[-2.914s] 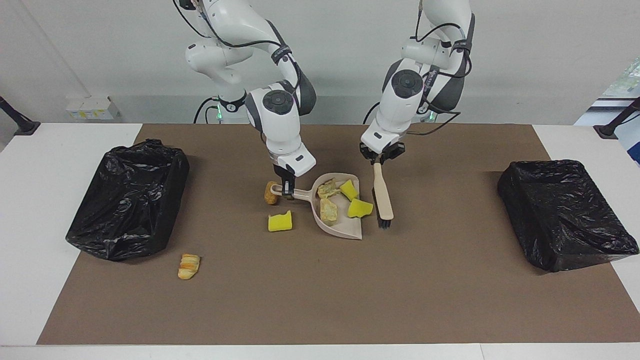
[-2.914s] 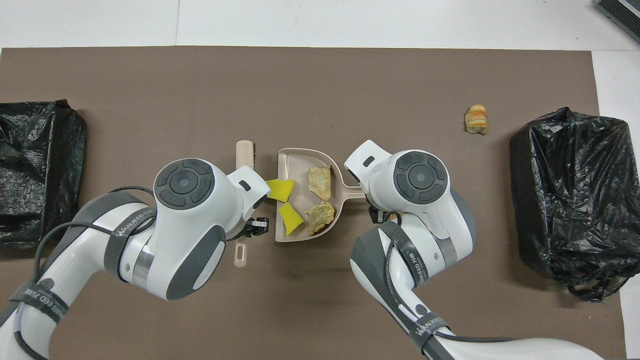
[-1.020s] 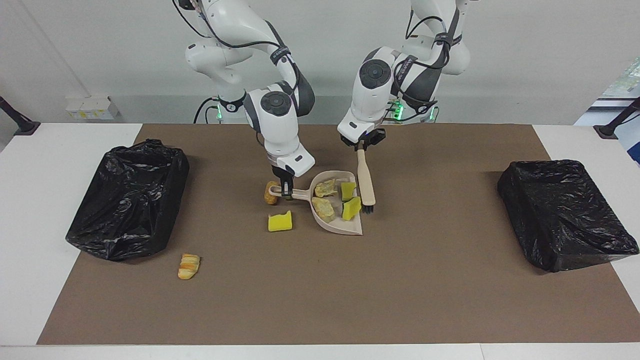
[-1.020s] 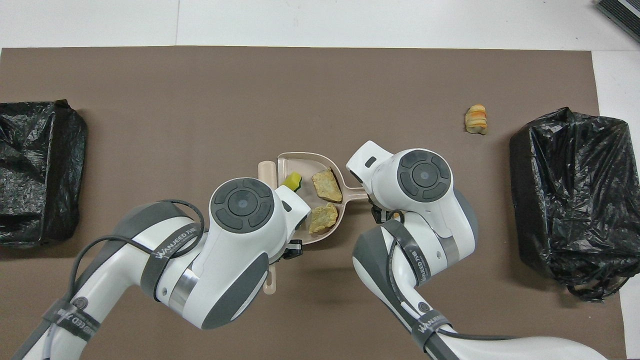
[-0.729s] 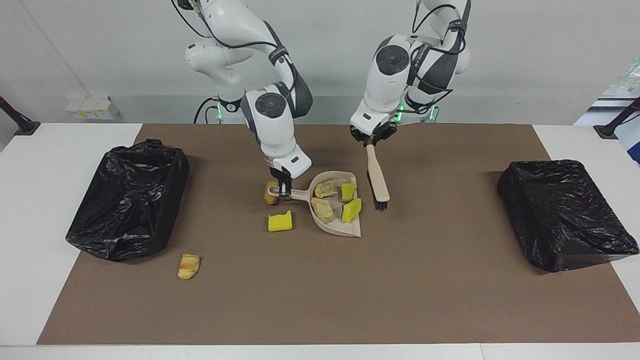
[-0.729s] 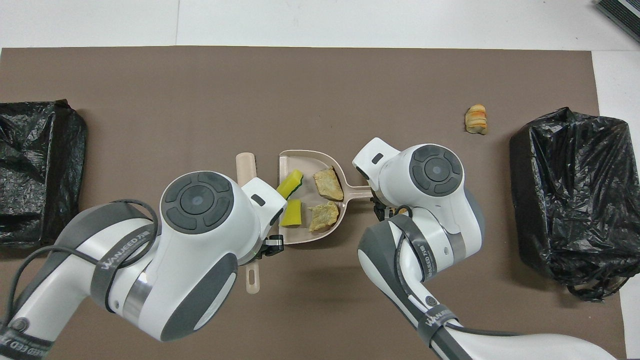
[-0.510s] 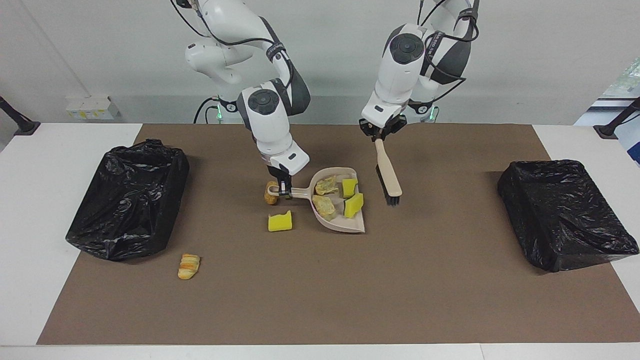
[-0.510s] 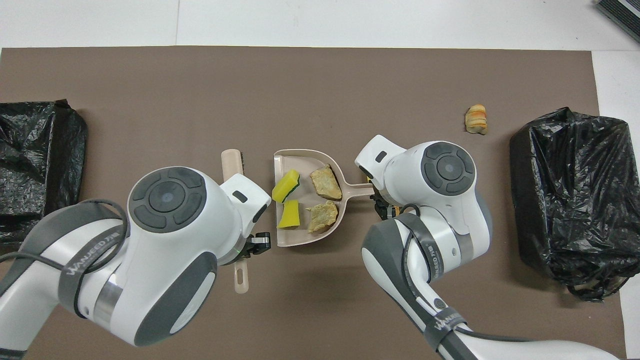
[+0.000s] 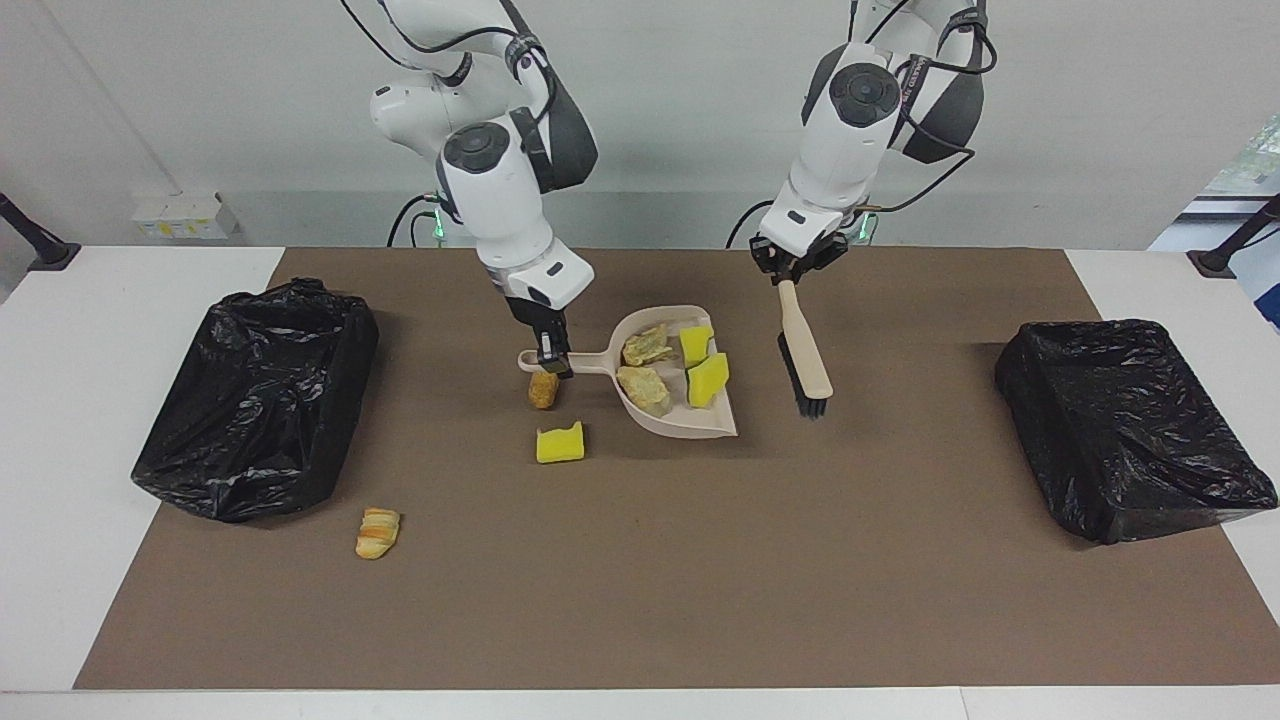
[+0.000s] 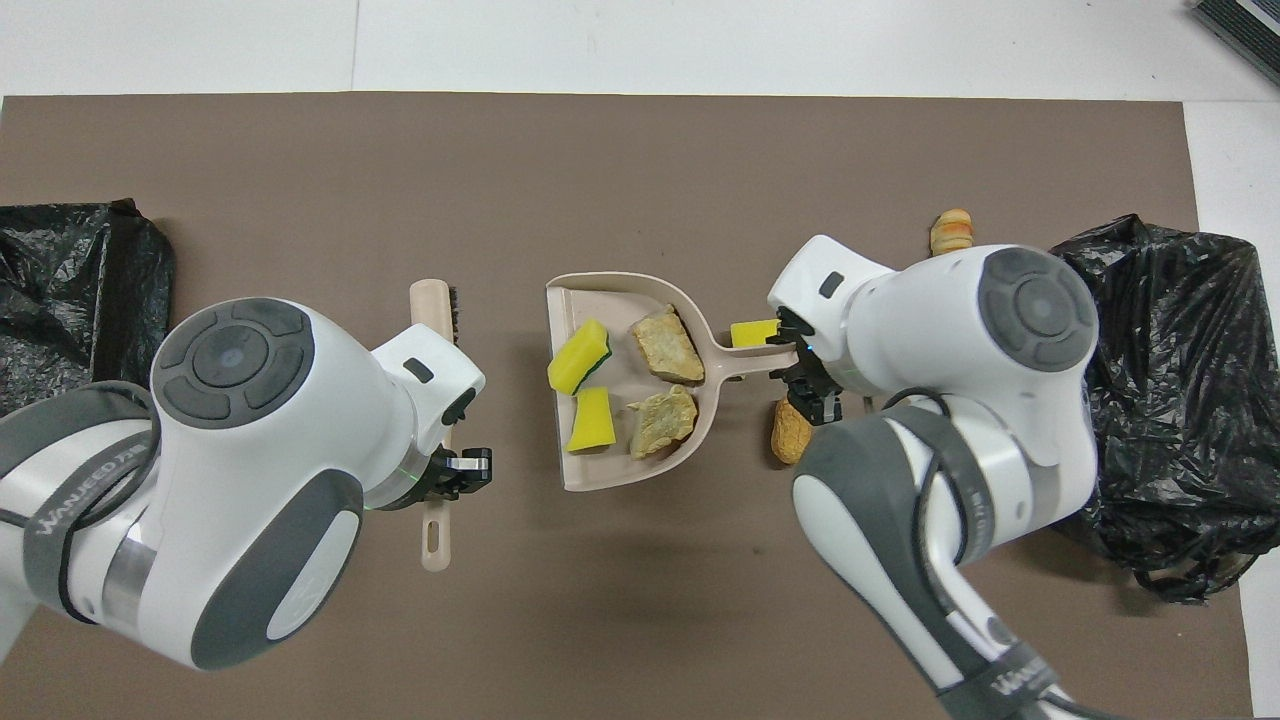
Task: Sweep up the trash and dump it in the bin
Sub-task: 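Carry the loaded dustpan toward the trash bag with the right gripper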
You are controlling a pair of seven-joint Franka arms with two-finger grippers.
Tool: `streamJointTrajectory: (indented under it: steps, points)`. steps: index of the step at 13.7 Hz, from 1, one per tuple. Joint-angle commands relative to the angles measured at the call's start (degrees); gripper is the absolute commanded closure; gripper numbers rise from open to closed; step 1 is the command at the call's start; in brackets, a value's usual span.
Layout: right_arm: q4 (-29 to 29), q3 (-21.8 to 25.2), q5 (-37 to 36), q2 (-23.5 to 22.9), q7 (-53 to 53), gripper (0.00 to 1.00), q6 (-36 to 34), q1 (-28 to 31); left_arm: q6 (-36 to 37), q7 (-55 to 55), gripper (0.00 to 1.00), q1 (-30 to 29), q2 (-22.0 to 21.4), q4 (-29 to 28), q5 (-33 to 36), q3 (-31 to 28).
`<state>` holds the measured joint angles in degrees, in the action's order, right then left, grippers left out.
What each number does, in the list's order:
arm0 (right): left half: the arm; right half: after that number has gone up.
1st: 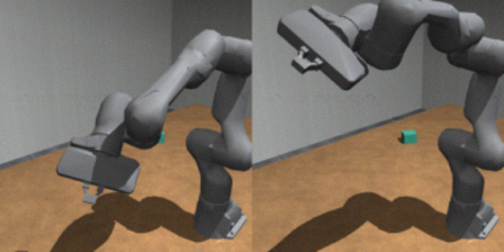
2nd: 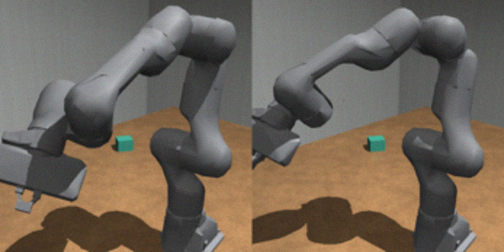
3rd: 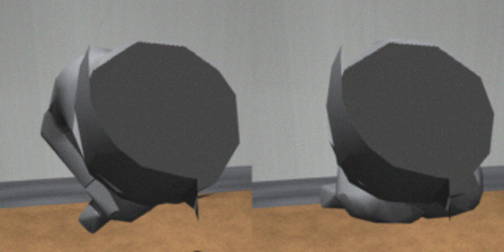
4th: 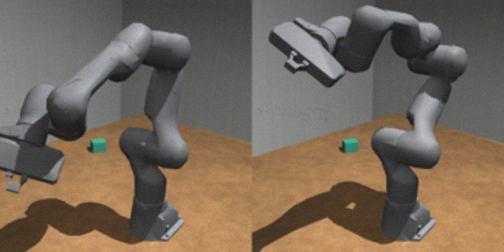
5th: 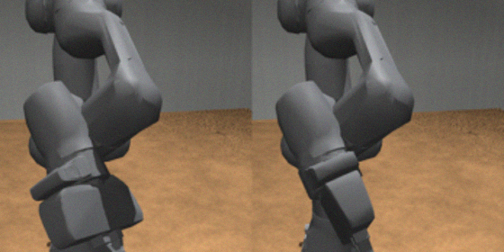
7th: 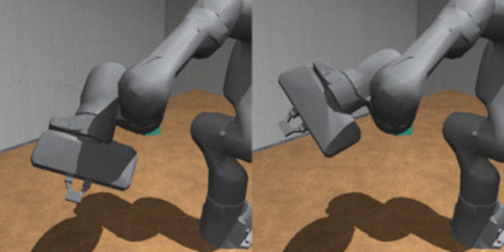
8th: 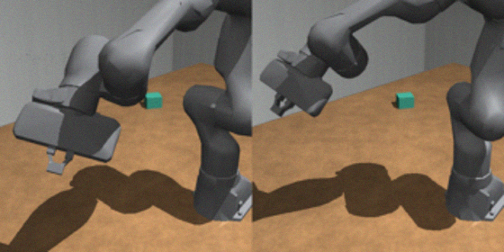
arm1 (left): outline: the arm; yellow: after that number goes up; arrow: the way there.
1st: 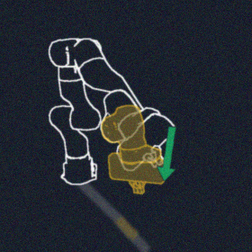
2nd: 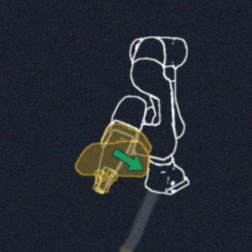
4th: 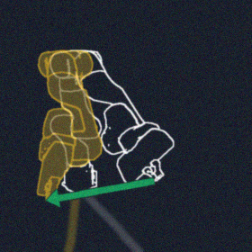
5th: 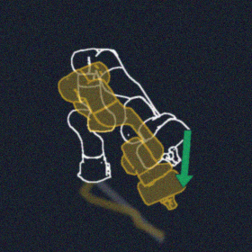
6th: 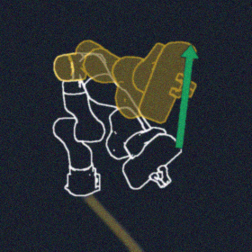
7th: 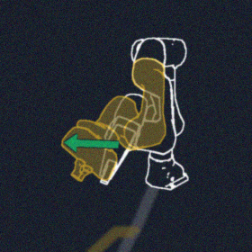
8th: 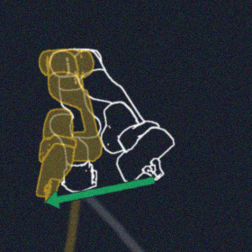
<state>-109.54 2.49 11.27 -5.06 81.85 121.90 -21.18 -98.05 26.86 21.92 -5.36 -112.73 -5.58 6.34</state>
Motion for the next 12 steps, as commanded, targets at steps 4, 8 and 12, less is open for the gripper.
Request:
streamJointTrajectory:
  steps: [4, 8, 12]
  points:
    - [7.5, -0.4, 3.1, -0.2, 6.4, 1.00, -12.7, 10.8, 0.9, -2.4, 1.00, -1.5, -1.0, -0.5, 1.5, 0.4]
    - [8.8, -0.2, 3.1, -0.1, 14.5, 1.00, -16.6, 21.2, 0.8, -2.3, 1.00, -1.4, -1.7, -1.9, 1.6, 0.6]
    - [9.1, 0.0, 3.0, 0.0, 25.8, 1.00, -17.0, 32.2, 0.6, -2.4, 1.00, -1.2, -1.7, -1.9, 1.6, 0.6]
